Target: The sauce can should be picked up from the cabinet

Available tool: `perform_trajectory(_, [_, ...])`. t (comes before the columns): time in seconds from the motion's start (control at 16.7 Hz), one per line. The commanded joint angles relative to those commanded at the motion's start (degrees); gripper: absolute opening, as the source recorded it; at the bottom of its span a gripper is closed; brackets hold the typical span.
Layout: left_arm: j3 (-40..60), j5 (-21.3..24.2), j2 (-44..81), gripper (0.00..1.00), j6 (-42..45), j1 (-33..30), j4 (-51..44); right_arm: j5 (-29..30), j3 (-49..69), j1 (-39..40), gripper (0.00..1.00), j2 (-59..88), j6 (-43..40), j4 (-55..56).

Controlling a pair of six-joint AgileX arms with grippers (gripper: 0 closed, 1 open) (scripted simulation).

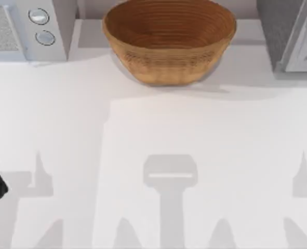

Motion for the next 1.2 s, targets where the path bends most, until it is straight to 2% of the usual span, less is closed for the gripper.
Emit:
perform_trajectory(0.24, [0.0,0.0,0.0,1.0,0.0,0.0,0.0,0.2,1.8,0.3,1.0,1.4,0.0,-0.3])
perform_trajectory(0.48, [0.0,0.0,0.0,1.0,0.0,0.0,0.0,1.3,12.6,1.7,1.0,9.9,0.1,-2.8])
perform_trajectory(1.2, [0.0,0.0,0.0,1.0,0.0,0.0,0.0,8.2,73.2,8.2,1.0,56.4,0.2,-17.4])
